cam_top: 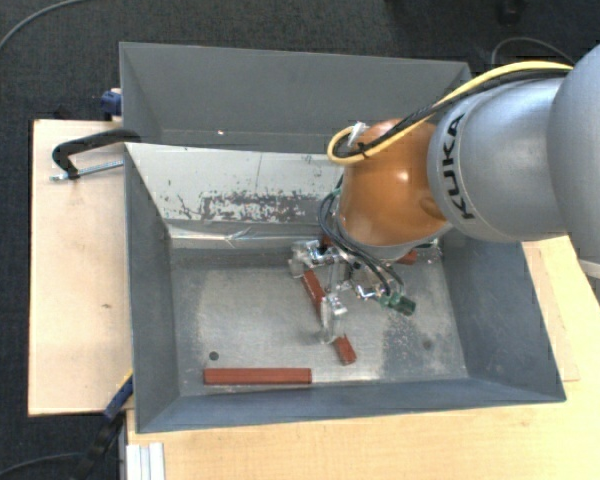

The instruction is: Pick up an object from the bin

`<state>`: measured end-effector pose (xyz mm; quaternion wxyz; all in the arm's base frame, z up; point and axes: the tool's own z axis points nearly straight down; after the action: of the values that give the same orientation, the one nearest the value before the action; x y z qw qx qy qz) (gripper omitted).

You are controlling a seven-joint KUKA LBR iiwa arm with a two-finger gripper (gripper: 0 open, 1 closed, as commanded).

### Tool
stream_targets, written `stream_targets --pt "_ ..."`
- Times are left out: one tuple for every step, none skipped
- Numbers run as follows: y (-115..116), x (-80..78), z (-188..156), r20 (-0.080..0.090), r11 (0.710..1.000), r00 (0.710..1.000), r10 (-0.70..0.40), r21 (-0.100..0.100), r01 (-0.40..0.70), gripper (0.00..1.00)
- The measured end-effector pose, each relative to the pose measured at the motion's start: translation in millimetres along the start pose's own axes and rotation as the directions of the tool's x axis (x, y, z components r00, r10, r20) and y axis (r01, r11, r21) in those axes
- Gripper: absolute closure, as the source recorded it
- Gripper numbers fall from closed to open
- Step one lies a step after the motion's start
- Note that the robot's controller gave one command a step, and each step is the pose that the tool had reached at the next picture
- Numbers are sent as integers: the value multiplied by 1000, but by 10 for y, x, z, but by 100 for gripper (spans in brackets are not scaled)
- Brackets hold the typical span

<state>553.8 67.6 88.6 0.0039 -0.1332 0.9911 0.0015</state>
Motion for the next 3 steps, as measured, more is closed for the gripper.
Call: stream_targets --pt "-761 -264 -393 0 872 872 -489 5 489 0" --pt "-207 -433 193 -3 490 490 -872 -8 872 0" --pt "-221 -439 178 -2 493 493 -870 -6 870 100"
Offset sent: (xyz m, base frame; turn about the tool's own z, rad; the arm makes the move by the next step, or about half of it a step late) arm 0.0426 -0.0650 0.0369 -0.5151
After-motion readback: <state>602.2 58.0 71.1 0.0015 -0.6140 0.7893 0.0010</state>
